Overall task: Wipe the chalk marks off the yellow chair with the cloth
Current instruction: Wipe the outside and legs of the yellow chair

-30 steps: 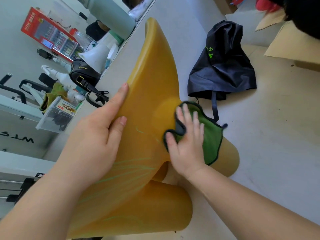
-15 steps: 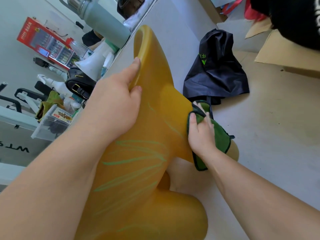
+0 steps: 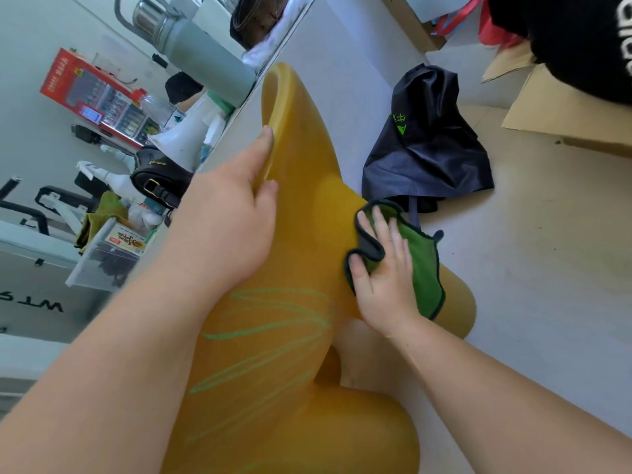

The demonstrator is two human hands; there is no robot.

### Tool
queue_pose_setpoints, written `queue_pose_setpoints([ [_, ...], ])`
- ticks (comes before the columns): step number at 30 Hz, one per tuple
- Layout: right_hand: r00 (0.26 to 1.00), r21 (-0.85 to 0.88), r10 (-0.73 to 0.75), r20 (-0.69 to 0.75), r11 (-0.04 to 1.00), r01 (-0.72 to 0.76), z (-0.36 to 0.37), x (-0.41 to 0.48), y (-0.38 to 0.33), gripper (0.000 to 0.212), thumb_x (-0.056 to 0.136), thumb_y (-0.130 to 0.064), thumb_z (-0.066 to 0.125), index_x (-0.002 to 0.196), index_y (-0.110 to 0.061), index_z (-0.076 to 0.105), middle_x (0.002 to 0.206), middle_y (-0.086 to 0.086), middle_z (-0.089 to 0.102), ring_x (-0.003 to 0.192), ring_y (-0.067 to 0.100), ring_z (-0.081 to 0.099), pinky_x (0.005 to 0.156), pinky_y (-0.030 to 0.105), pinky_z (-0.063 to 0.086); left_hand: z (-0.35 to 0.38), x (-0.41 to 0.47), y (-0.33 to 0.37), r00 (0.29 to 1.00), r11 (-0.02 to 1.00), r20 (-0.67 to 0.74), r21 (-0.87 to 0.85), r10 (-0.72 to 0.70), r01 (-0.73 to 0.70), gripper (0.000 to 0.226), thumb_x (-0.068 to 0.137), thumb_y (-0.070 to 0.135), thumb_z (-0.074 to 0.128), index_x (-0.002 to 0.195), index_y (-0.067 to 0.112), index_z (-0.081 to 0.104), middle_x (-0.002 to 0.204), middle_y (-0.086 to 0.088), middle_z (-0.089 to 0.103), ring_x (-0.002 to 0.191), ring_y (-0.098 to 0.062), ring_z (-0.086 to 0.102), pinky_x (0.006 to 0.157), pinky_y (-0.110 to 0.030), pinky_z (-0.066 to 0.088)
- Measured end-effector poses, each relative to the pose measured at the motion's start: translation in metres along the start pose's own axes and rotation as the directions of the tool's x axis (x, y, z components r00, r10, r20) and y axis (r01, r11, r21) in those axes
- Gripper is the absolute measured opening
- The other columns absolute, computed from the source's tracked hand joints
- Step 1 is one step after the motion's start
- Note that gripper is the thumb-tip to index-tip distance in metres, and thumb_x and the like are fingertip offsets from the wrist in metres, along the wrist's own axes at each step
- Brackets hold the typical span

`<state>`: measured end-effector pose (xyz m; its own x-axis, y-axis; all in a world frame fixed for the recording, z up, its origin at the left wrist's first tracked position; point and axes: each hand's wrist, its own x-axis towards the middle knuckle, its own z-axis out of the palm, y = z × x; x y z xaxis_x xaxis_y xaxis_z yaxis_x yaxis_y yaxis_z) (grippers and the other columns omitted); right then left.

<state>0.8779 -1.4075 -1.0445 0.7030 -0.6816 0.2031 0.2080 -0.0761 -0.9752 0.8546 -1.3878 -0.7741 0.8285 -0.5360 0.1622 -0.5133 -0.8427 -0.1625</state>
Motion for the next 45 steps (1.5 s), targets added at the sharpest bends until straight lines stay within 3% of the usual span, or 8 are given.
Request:
queue_pose_setpoints([
  [6,0.927,0.048,0.376,-0.017,0.926,-0.374,0.001,-0.007,-0.010,0.059,0.092,-0.069,0.017,0.150,-0.061,0.009,0.171,-0.018,0.000,0.158,0.020,-0.008,0.125,0.060,0.000,-0.002,-0.002,-0.003,1.000,0.992,-0.008,-0.127,-0.024,0.023,0.053,0.103,0.032,0.043,0.147,0.054,0.026,0.123,0.024,0.042,0.100,-0.001,0.046,0.086,-0.024,0.032],
  [10,0.998,0.116,0.014,0.068,0.993,-0.022,0.013,-0.001,-0.097,0.059,0.093,-0.068,0.023,0.144,-0.073,-0.007,0.165,-0.031,-0.012,0.155,0.014,-0.022,0.121,0.046,-0.020,0.001,-0.001,-0.006,0.999,0.990,-0.038,-0.141,-0.028,0.022,0.052,0.101,0.031,0.046,0.146,0.053,0.031,0.147,0.018,0.044,0.132,-0.011,0.043,0.094,-0.024,0.032],
  [16,0.984,0.120,-0.176,-0.006,0.977,0.175,0.017,0.003,-0.087,0.053,0.100,-0.065,0.023,0.150,-0.066,0.006,0.169,-0.025,-0.002,0.157,0.009,-0.015,0.125,0.046,-0.012,-0.002,-0.002,-0.006,0.999,0.995,-0.036,-0.101,0.004,-0.008,0.053,0.101,0.032,0.045,0.147,0.054,0.028,0.145,0.017,0.047,0.126,-0.009,0.047,0.089,-0.022,0.032],
  [19,1.000,-0.016,-0.028,-0.011,0.999,0.028,0.009,-0.015,-0.024,0.059,0.097,-0.067,0.028,0.148,-0.069,0.000,0.170,-0.022,-0.004,0.157,0.011,-0.014,0.127,0.051,-0.005,-0.005,-0.007,-0.008,0.997,0.992,0.073,-0.129,0.026,-0.016,0.056,0.103,0.035,0.042,0.147,0.059,0.016,0.131,0.024,0.045,0.094,0.007,0.049,0.076,-0.018,0.038],
  [24,0.932,-0.142,0.345,0.111,0.934,-0.329,-0.012,-0.042,0.036,0.067,0.095,-0.073,0.023,0.120,-0.077,-0.039,0.169,-0.016,-0.020,0.157,0.018,-0.016,0.125,0.057,0.004,-0.009,-0.037,-0.030,0.984,0.993,0.147,-0.076,0.103,-0.093,0.063,0.100,0.044,0.036,0.149,0.057,-0.002,0.144,0.036,0.013,0.128,0.006,0.029,0.109,-0.025,0.027],
  [27,0.917,-0.181,0.381,0.123,0.917,-0.356,-0.008,-0.039,0.029,0.069,0.097,-0.073,0.019,0.140,-0.059,-0.032,0.168,-0.011,-0.027,0.157,0.026,-0.018,0.126,0.057,0.001,-0.007,-0.053,-0.041,0.990,0.991,0.107,-0.112,0.092,-0.080,0.061,0.097,0.048,0.033,0.146,0.062,0.000,0.147,0.031,0.024,0.129,0.002,0.034,0.104,-0.025,0.029],
  [38,0.977,0.044,-0.215,0.004,0.976,0.214,0.009,0.003,-0.054,0.053,0.098,-0.072,0.022,0.145,-0.073,-0.003,0.171,-0.017,0.003,0.158,0.017,-0.012,0.125,0.049,-0.011,-0.002,-0.059,-0.043,0.994,0.993,0.063,-0.074,0.095,-0.090,0.060,0.094,0.052,0.032,0.144,0.065,0.003,0.145,0.016,0.047,0.110,-0.023,0.060,0.086,-0.038,0.045],
  [45,0.937,-0.139,0.338,0.088,0.936,-0.324,-0.020,-0.028,0.075,0.060,0.099,-0.069,0.025,0.149,-0.063,-0.006,0.171,-0.015,-0.006,0.158,0.018,-0.008,0.125,0.058,0.002,0.002,-0.063,-0.044,0.994,0.994,0.023,-0.013,0.106,-0.106,0.060,0.096,0.048,0.035,0.147,0.060,0.006,0.138,0.005,0.056,0.108,-0.026,0.060,0.085,-0.040,0.043],
])
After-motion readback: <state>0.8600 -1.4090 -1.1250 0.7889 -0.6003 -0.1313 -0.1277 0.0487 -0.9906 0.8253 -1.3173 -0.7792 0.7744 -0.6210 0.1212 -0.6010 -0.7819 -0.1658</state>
